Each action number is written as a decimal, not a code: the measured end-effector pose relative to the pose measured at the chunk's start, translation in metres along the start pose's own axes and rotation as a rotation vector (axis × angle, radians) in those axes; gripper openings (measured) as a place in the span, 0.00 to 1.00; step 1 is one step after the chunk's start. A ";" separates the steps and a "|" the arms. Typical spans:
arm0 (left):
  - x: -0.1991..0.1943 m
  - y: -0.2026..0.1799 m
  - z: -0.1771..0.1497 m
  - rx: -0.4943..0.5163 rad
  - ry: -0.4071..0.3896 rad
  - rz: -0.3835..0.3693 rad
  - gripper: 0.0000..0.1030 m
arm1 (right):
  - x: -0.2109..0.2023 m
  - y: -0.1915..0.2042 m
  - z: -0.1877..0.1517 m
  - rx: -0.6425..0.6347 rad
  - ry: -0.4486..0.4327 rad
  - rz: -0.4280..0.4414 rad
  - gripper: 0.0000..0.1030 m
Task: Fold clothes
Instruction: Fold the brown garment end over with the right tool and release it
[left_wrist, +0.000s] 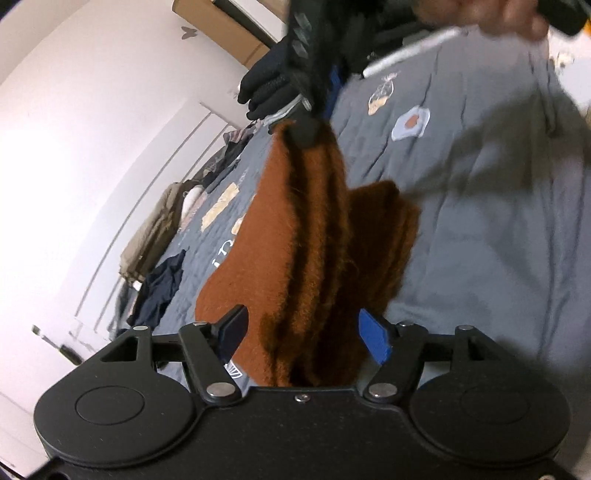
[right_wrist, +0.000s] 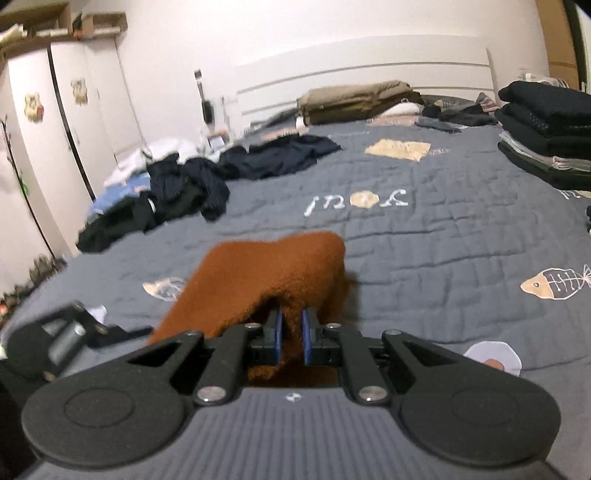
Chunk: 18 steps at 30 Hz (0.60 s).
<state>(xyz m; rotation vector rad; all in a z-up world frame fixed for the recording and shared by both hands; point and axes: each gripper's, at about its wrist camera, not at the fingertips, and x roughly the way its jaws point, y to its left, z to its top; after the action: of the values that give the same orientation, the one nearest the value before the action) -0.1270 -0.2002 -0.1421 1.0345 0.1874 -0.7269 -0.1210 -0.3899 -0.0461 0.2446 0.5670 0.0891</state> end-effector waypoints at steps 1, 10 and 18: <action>0.003 0.001 -0.001 -0.006 0.010 0.005 0.56 | -0.001 0.000 0.000 0.002 -0.002 0.004 0.10; 0.013 0.018 -0.011 -0.057 0.101 0.035 0.29 | 0.022 -0.002 -0.011 -0.044 0.072 -0.063 0.10; 0.018 0.014 -0.015 -0.040 0.119 0.017 0.32 | 0.043 0.009 -0.025 -0.177 0.291 -0.111 0.12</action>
<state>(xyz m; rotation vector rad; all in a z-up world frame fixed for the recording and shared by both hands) -0.1023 -0.1916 -0.1484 1.0407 0.2945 -0.6437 -0.0981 -0.3698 -0.0864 0.0266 0.8562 0.0675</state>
